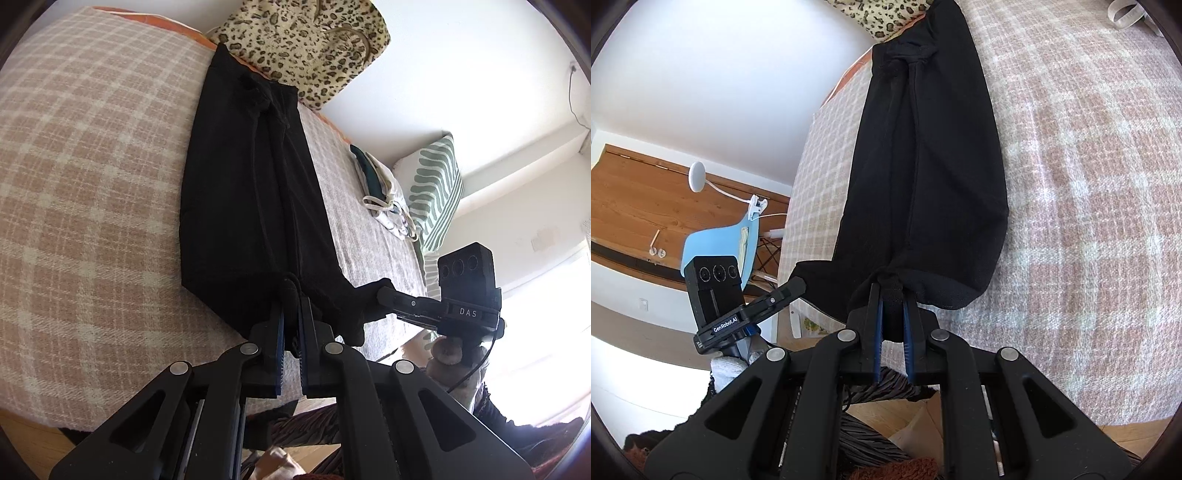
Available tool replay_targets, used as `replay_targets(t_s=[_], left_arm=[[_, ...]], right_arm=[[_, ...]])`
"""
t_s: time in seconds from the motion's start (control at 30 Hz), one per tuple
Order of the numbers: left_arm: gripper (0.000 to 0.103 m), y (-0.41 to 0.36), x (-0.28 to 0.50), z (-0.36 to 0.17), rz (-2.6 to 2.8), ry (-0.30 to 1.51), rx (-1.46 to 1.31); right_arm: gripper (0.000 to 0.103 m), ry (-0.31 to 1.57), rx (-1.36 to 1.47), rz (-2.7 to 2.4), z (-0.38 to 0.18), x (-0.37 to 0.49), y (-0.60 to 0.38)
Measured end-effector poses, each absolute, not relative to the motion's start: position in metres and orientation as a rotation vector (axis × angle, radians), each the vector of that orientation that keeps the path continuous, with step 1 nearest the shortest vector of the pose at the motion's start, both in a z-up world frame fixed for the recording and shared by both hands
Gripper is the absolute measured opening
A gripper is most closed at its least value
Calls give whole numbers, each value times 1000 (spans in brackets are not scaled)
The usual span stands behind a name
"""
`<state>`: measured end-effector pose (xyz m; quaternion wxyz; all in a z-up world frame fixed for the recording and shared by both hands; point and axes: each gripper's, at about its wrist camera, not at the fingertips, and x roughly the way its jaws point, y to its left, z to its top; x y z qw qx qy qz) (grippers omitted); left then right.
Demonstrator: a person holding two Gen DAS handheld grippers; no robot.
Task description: Fold small clothes
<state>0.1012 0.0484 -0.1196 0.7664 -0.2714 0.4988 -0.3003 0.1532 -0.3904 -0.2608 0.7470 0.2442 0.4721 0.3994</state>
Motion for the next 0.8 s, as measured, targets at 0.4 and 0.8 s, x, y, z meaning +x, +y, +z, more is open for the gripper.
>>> replay_targets(t_s=[0.4, 0.8], left_arm=[[5, 44, 171, -114, -632, 1034, -584], [5, 44, 207, -137, -577, 1072, -577]], right_arm=[[11, 988, 536, 800, -242, 225, -377], [11, 1042, 584, 739, -277, 266, -378]])
